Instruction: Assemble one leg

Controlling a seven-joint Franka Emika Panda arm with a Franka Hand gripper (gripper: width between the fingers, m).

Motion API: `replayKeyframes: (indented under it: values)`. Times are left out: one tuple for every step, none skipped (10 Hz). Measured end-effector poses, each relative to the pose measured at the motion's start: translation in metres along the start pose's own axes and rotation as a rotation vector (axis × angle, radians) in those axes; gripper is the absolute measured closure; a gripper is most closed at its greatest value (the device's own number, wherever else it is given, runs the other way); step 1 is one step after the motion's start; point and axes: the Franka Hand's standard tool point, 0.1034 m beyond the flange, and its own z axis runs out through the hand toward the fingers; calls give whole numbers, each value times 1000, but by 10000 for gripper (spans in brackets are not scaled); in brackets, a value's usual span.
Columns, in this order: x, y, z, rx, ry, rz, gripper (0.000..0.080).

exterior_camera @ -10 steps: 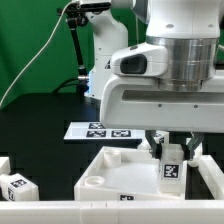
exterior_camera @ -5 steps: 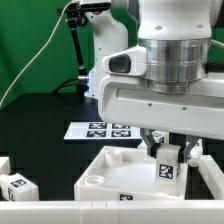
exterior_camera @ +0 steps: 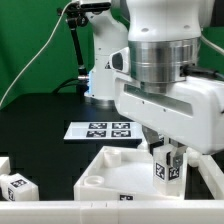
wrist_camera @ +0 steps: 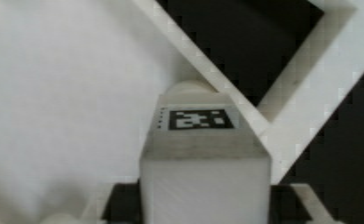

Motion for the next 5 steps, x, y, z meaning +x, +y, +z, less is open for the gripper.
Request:
replayKeyframes:
  values:
    - [1, 1, 0, -1, -8, 129, 517]
    - [0, 1, 0, -19, -15, 214, 517]
    - [-1, -1, 0, -22, -16, 268, 517]
    - [-1, 0, 0, -23, -15, 288, 517]
    - [-1, 0, 0, -23, -16, 261, 517]
